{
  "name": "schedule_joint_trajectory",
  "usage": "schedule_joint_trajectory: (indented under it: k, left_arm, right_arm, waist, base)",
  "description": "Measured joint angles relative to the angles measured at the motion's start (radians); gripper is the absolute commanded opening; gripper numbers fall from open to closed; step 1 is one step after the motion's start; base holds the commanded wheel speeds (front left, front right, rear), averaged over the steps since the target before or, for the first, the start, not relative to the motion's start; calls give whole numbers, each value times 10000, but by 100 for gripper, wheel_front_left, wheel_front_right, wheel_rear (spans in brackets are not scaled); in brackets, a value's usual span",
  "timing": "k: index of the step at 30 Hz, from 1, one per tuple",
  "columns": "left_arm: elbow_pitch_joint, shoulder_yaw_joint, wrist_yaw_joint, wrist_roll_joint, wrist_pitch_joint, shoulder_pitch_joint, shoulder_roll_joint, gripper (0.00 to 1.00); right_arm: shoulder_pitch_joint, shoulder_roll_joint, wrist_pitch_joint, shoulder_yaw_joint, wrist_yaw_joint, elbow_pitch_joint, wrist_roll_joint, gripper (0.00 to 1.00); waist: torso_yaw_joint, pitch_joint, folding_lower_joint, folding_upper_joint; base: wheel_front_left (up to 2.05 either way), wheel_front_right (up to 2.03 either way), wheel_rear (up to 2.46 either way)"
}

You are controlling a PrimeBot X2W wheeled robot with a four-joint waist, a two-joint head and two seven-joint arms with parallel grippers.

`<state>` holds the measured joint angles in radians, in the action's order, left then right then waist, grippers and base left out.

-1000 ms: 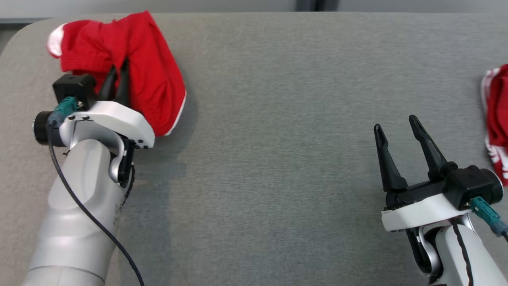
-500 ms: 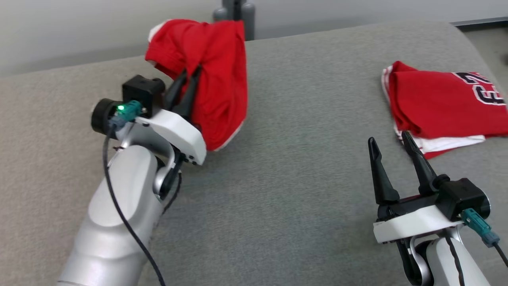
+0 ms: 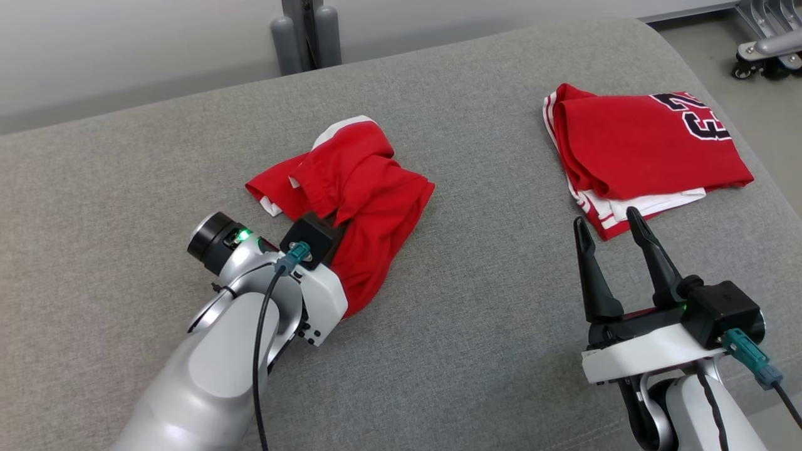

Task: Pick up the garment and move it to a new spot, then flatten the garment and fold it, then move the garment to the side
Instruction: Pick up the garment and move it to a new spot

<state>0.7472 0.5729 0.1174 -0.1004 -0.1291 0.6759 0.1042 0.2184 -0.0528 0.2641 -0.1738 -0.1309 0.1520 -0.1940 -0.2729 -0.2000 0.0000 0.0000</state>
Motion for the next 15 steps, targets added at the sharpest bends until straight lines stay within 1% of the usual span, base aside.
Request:
schedule_joint_trajectory:
  k: [3,6,7,8,10,13,15]
  left_arm:
    - [788,213,-42,132,-326,114,-79,0]
    - [1498,219,-119,59,-585,190,-234,0]
    - [1659,182,-211,2,-698,253,-263,46]
    - [1783,128,-305,-56,-786,325,-278,100]
    - [2017,-21,-489,-253,-1049,473,-343,100]
    - [1902,-282,-527,-616,-1239,460,-410,100]
    - [1649,-665,-523,-1114,-1287,289,-470,100]
  right_arm:
    - [40,19,0,-69,0,2,-59,100]
    - [88,23,0,-82,0,8,-65,100]
    - [97,27,0,-82,0,10,-65,100]
    - [97,31,0,-82,0,10,-65,100]
    - [90,29,0,-46,0,29,-63,100]
    - [61,33,0,-63,0,79,-63,100]
    - [-6,35,0,-90,0,94,-61,100]
  waist:
    - [-74,-138,0,0]
    - [-94,-243,0,0]
    - [-91,-261,0,0]
    - [-84,-268,0,0]
    - [-16,-252,0,0]
    - [107,-119,0,0]
    - [228,0,0,1]
  base:
    - [0,0,0]
    - [0,0,0]
    - [0,0,0]
    - [0,0,0]
    - [0,0,0]
    - [0,0,0]
    - [0,0,0]
